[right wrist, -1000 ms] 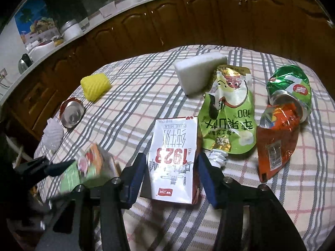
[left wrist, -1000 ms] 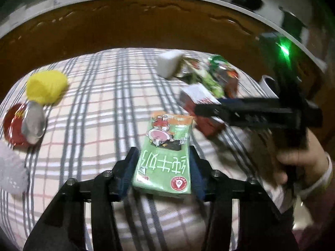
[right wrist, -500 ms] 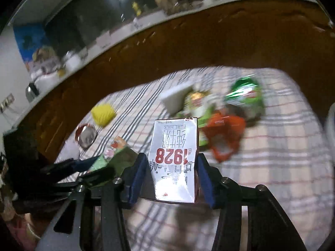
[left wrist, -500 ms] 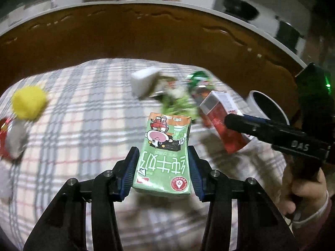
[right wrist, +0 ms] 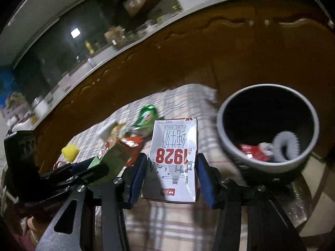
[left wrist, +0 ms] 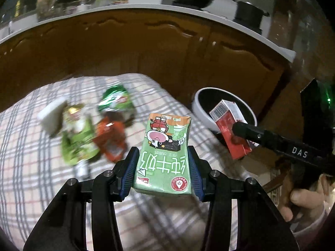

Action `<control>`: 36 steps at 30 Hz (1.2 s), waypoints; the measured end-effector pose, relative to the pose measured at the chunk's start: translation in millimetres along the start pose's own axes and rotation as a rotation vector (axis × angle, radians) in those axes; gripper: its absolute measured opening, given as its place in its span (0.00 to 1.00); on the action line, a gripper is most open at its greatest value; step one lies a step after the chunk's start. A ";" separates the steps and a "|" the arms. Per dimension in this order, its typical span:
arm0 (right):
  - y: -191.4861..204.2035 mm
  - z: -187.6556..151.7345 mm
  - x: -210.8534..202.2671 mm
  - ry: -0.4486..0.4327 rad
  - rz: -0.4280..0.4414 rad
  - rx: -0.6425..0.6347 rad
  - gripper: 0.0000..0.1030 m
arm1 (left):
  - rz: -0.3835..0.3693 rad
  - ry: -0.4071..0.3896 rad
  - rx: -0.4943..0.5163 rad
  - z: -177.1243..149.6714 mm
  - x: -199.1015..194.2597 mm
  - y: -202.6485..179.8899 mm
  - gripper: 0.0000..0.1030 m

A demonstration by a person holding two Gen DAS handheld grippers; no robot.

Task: Collect trash
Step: 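Carry both cartons over the black bin and open both tools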

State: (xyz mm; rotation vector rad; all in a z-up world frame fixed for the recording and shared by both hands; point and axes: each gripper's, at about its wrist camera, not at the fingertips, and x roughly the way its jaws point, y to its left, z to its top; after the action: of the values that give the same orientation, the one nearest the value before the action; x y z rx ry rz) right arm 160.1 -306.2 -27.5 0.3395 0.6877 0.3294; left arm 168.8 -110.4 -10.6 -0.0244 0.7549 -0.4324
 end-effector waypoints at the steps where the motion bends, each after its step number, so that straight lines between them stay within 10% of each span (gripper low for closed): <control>1: -8.5 1.6 -4.6 -0.010 -0.012 0.011 0.47 | -0.006 0.003 0.010 3.3 4.6 -6.8 0.44; 36: -117.3 42.0 -26.8 -0.084 -0.182 0.124 0.47 | -0.111 0.070 0.122 75.8 106.5 -108.2 0.44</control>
State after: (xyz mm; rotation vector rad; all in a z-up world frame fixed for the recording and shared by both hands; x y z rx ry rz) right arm 189.9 -430.1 -30.1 0.4033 0.6523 0.0986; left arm 247.9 -260.4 -6.3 0.0640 0.7972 -0.5870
